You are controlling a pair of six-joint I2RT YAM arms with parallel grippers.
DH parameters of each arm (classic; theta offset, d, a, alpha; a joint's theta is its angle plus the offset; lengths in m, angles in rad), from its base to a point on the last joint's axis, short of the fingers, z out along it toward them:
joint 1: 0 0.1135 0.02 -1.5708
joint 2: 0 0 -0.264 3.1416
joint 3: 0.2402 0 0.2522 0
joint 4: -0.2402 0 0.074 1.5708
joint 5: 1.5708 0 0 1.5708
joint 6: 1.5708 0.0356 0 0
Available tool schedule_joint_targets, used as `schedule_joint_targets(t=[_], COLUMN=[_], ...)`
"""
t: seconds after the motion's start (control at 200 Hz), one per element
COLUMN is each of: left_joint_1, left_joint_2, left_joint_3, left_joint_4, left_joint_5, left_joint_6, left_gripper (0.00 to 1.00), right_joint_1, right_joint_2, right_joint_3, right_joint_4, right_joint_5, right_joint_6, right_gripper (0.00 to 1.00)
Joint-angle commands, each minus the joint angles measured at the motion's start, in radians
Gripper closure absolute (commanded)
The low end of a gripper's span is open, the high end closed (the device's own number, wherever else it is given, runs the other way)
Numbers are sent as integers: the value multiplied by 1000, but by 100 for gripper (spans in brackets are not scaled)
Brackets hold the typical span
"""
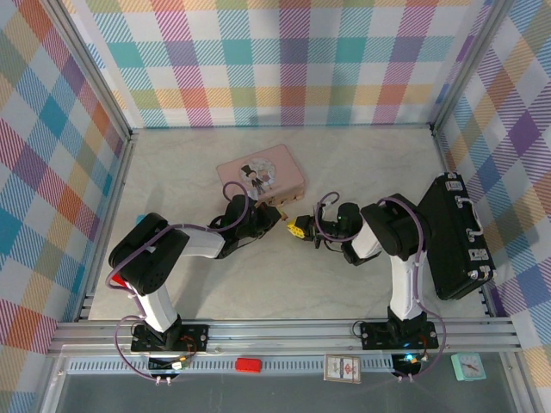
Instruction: Unlock the padlock with the key
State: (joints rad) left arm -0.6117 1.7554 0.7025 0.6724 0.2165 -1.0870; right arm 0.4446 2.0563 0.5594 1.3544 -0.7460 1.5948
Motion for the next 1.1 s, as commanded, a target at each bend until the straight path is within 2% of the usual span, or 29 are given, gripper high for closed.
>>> schedule_joint_targets(t=[0.0,1.095], left_joint_1=[7,26], left_joint_2=[2,-1], left_joint_3=[2,-4], left_joint_4=[189,208], left_joint_5=[51,64], left_joint_6=[-62,-68], left_gripper=[100,100], right_joint_1=[3,-10], right_joint_2=[27,13], right_joint_3=[18,42], right_joint_4=[52,52], right_joint_5=[16,20], right_joint_6=[14,48], right_gripper=[100,100])
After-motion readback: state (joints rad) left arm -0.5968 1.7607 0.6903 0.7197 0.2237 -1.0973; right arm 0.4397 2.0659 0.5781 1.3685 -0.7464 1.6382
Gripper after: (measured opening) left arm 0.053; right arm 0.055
